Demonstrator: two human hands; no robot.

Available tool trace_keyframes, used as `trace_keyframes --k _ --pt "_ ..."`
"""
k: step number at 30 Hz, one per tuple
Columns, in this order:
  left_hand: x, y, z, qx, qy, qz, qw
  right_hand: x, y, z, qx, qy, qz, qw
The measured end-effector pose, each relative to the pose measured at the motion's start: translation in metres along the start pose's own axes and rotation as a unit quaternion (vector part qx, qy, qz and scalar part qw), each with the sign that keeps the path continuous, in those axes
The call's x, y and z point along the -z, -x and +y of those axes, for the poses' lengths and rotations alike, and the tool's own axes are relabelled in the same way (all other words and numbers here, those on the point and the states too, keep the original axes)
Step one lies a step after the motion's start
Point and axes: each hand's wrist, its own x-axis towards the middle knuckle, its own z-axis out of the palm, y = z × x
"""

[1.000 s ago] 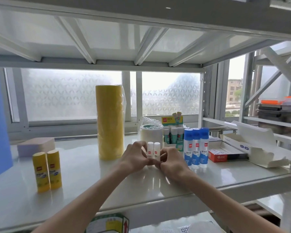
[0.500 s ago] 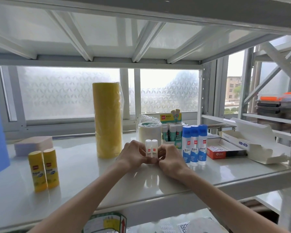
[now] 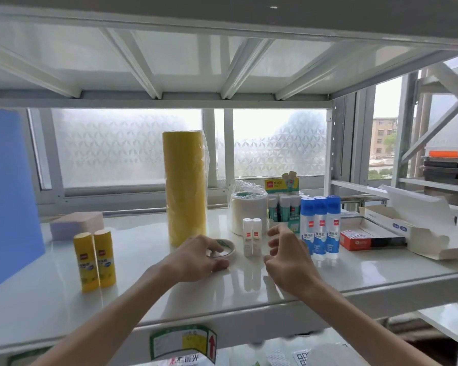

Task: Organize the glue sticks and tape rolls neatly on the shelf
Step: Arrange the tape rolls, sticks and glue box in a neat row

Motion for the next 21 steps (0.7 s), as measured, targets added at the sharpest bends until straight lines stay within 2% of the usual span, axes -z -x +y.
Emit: trace_keyframes --k 9,14,17,19,21 --pt "0.008 0.028 -0.004 -0.02 -0.019 0.021 0.999 0.007 0.018 -0.02 0.041 0.026 0.014 0.999" --pt "0.011 0.036 -0.003 -0.031 0.014 0.049 0.998 0.019 0.005 -0.047 0.054 -0.015 0.086 0.995" --pt "0.023 0.045 0.004 -0.031 0.06 0.116 0.991 0.028 -0.008 -0.072 0.08 -0.043 0.109 0.99" --pt "0.037 0.054 0.004 -0.037 0.081 0.215 0.972 0.027 -0.02 -0.089 0.088 -0.071 0.083 0.99" --pt "0.052 0.069 0.0 -0.046 0.09 0.339 0.935 0.015 -0.034 -0.105 0.074 -0.096 0.029 0.992"
